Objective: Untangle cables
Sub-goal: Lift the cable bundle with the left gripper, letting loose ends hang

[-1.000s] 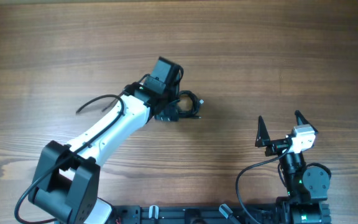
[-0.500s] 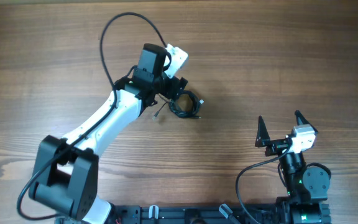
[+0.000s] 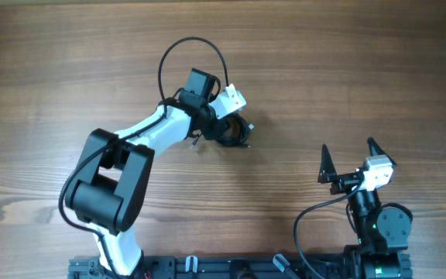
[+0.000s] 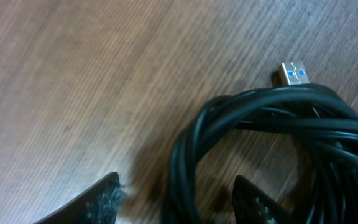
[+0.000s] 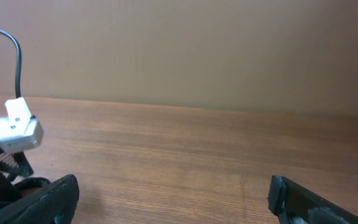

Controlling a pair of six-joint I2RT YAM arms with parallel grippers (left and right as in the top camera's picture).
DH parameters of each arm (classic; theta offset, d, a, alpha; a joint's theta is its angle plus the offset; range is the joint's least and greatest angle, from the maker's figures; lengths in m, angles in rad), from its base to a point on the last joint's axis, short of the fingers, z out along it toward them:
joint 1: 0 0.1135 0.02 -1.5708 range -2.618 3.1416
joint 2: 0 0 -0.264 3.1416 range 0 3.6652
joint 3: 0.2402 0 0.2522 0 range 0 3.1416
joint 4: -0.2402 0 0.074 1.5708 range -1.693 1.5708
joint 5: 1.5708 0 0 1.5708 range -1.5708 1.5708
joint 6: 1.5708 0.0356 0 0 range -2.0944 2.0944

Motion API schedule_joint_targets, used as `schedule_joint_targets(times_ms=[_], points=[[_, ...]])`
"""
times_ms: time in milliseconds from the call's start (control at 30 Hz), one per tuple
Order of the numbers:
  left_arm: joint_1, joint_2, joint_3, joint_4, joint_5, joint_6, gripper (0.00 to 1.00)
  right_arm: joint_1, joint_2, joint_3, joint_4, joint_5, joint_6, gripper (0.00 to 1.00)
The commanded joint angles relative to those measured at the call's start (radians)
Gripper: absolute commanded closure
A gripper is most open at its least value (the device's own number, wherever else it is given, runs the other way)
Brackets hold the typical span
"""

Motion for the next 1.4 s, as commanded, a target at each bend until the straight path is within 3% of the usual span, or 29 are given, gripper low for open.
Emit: schedule_joint_targets(times_ms=[0, 33, 67, 133, 233, 333, 467, 533, 600, 633, 700, 800, 867, 933, 1000, 1033, 1167, 1267, 1333, 1367], points=[[-0.002, 0.018, 0.005, 0.036, 0.048, 0.021, 0.78, 0.003, -0.011, -0.002, 0.002, 0.010, -0.010, 0.01], [-0.002, 0.018, 0.005, 0.049, 0.047, 0.021, 0.92, 0.003, -0.011, -0.002, 0.002, 0.010, -0.010, 0.00], [-0.002, 0.018, 0.005, 0.060, 0.048, 0.021, 0.96, 0.003, -0.011, -0.002, 0.002, 0.010, -0.010, 0.00], [-0.002, 0.018, 0.005, 0.090, 0.040, 0.009, 0.96, 0.003, -0.011, -0.002, 0.002, 0.010, -0.011, 0.00], [-0.002, 0.005, 0.005, 0.176, -0.104, -0.228, 0.96, 0.003, -0.011, -0.002, 0.002, 0.010, -0.011, 0.00], [-0.002, -0.028, 0.005, 0.197, -0.244, -0.649, 0.96, 0.003, -0.011, -0.002, 0.002, 0.010, -0.010, 0.00], [-0.007, -0.072, 0.005, -0.022, -0.263, -1.491, 0.96, 0.003, -0.011, -0.002, 0.002, 0.010, -0.010, 0.00], [-0.017, -0.071, 0.005, -0.138, -0.220, -1.757, 0.96, 0.003, -0.011, -0.002, 0.002, 0.010, -0.010, 0.00], [-0.035, -0.070, 0.005, -0.168, -0.179, -1.881, 0.96, 0.003, -0.011, -0.002, 0.002, 0.010, -0.010, 0.00], [-0.040, -0.070, 0.005, -0.150, -0.181, -1.866, 0.93, 0.003, -0.011, -0.002, 0.002, 0.010, -0.010, 0.00], [-0.040, -0.070, 0.005, -0.095, -0.207, -1.732, 0.78, 0.003, -0.011, -0.002, 0.002, 0.010, -0.010, 0.00], [-0.027, -0.070, 0.005, -0.035, -0.261, -1.508, 0.33, 0.003, -0.011, -0.002, 0.002, 0.010, -0.010, 0.00], [-0.015, -0.070, 0.005, -0.028, -0.265, -1.398, 0.25, 0.003, -0.011, -0.002, 0.002, 0.010, -0.010, 0.00], [-0.011, -0.070, 0.005, -0.048, -0.264, -1.323, 0.25, 0.003, -0.011, -0.002, 0.003, 0.010, -0.010, 0.00], [-0.014, -0.068, 0.005, -0.061, -0.264, -1.262, 0.44, 0.003, -0.011, -0.002, 0.002, 0.010, -0.010, 0.00], [-0.021, -0.061, 0.002, -0.061, -0.263, -1.218, 0.49, 0.003, -0.011, -0.002, 0.002, 0.010, -0.010, 0.00], [-0.051, -0.004, -0.009, -0.060, -0.174, -1.156, 0.43, 0.003, -0.011, -0.002, 0.002, 0.010, -0.010, 0.00], [-0.063, 0.013, -0.008, -0.050, -0.170, -1.157, 0.46, 0.003, -0.011, -0.002, 0.002, 0.010, -0.010, 0.00], [-0.061, 0.009, -0.008, -0.049, -0.168, -1.157, 0.69, 0.003, -0.011, -0.002, 0.002, 0.010, -0.010, 0.00], [-0.061, 0.009, -0.008, -0.050, -0.169, -1.157, 0.91, 0.003, -0.011, -0.002, 0.002, 0.010, -0.011, 0.00]])
